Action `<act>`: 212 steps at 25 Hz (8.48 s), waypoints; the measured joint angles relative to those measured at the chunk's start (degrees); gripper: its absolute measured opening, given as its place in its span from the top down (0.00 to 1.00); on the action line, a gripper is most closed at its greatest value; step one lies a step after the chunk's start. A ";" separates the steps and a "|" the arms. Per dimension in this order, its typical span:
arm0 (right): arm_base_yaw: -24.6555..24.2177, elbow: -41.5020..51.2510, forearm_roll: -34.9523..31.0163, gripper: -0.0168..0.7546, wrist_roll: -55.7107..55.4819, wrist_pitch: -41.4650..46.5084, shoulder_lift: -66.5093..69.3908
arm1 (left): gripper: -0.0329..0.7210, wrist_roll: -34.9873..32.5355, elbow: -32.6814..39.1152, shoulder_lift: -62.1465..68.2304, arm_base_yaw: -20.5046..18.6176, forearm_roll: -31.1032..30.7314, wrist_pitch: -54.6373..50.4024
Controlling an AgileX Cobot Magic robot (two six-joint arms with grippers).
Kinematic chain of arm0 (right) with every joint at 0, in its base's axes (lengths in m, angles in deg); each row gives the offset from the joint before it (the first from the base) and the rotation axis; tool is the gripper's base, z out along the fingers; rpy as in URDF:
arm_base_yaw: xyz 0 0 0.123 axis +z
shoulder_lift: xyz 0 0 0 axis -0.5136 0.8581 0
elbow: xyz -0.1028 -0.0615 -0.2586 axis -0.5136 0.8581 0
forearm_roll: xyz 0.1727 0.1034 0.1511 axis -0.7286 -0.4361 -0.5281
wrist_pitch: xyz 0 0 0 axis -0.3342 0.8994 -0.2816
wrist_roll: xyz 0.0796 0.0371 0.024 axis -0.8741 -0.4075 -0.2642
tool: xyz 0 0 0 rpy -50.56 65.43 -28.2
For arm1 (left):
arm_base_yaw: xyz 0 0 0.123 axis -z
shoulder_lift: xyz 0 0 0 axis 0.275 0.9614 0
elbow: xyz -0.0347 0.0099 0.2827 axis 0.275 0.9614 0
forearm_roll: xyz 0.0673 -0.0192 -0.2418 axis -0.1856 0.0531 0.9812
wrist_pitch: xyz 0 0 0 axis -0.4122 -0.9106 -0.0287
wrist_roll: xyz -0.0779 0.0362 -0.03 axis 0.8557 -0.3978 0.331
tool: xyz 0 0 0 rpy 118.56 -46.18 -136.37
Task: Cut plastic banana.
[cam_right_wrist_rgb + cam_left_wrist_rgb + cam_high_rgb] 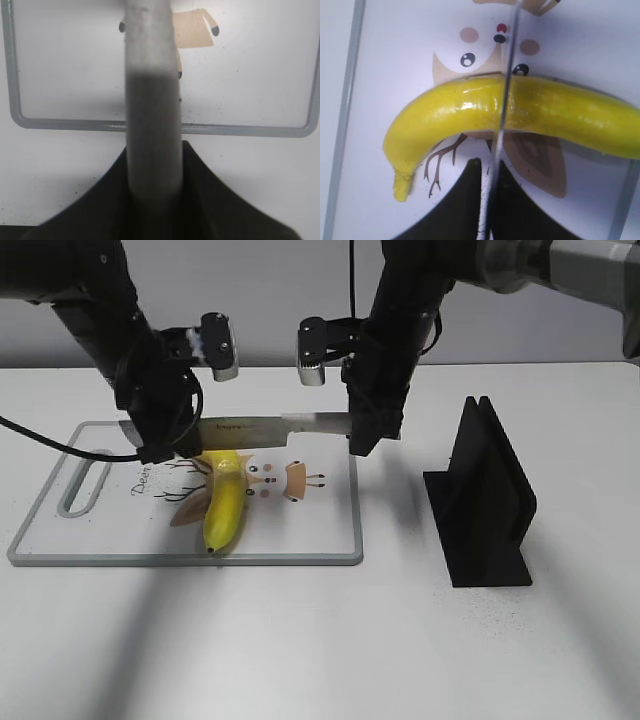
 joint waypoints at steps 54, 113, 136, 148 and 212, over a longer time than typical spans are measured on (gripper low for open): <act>0.08 29.39 14.22 0.77 -72.13 -0.34 -44.38 | 0.18 62.39 10.23 -36.22 -13.22 -9.78 -19.22; 0.08 63.64 14.04 0.77 -91.80 -18.09 -57.39 | 0.19 63.89 57.74 -116.94 -13.22 -10.17 -11.95; 0.08 70.23 15.53 0.77 -93.56 -28.47 -51.34 | 0.19 63.89 57.74 -116.94 -13.22 -10.23 -11.95; 0.08 69.01 17.94 0.46 -93.80 -30.92 -50.79 | 0.19 63.89 57.74 -116.94 -13.22 -10.23 -11.95; 0.08 90.12 15.50 0.25 -65.96 -10.11 -136.31 | 0.19 63.91 57.74 -116.94 -13.22 -9.15 -11.85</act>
